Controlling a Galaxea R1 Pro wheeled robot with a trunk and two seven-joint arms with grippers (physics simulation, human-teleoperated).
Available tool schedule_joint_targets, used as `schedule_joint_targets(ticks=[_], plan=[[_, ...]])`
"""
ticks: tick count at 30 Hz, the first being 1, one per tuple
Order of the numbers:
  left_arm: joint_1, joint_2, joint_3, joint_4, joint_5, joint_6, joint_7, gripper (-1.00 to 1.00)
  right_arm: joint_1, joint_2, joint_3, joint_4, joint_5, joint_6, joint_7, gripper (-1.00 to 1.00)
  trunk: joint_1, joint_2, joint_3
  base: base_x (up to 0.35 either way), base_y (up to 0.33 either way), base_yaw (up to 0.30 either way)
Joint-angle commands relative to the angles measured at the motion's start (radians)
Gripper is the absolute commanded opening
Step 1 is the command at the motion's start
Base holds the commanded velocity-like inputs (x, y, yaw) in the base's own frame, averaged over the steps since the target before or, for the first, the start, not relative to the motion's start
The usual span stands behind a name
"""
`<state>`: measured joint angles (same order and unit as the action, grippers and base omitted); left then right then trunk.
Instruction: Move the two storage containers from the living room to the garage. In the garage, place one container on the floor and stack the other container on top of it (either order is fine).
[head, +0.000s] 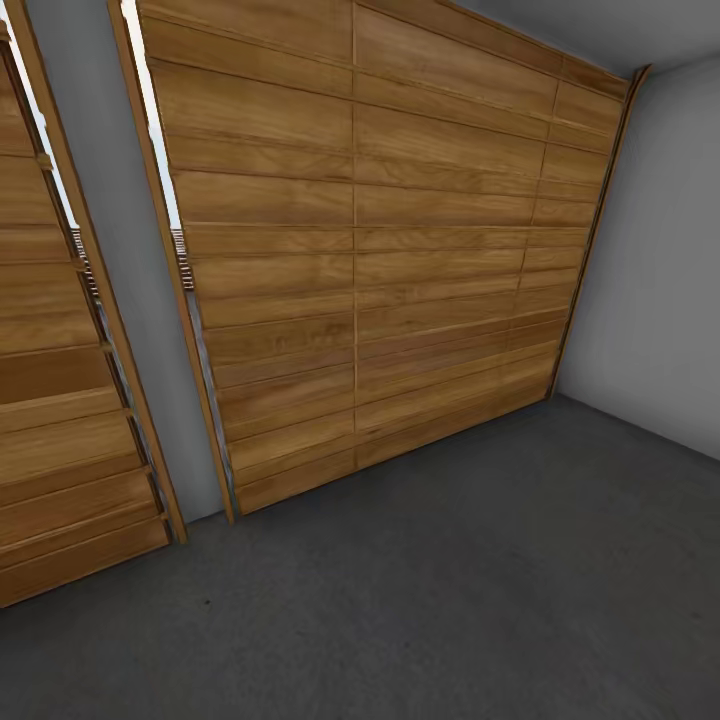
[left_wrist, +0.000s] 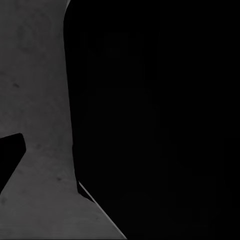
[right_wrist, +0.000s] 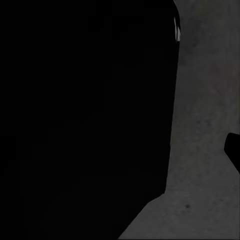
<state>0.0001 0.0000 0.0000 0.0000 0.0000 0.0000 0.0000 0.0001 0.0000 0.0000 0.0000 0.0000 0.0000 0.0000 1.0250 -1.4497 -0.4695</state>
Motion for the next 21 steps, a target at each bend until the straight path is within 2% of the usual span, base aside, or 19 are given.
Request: schedule_joint_targets(ticks=[1, 6, 11, 21], plan=[[0.0, 0.0, 0.0, 0.0, 0.0, 0.0, 0.0, 1.0, 0.0, 0.0, 0.0, 0.0, 0.0, 0.0, 0.0, 1.0, 0.0, 0.0, 0.0, 0.0, 0.0, 0.0], [0.004, -0.005, 0.0, -0.006, 0.0, -0.001, -0.001, 1.0, 0.003, 0.002, -0.003, 0.002, 0.009, 0.004, 0.001, 1.0, 0.0, 0.0, 0.0, 0.0, 0.0, 0.0], [0.007, 0.008, 0.001, -0.03, -0.001, -0.003, -0.002, 1.0, 0.003, 0.006, -0.002, -0.001, 0.01, 0.002, -0.001, 1.0, 0.0, 0.0, 0.0, 0.0, 0.0, 0.0], [0.008, 0.01, 0.001, -0.038, 0.0, -0.003, -0.002, 1.0, 0.003, 0.006, -0.003, -0.002, 0.009, 0.002, -0.002, 1.0, 0.0, 0.0, 0.0, 0.0, 0.0, 0.0]])
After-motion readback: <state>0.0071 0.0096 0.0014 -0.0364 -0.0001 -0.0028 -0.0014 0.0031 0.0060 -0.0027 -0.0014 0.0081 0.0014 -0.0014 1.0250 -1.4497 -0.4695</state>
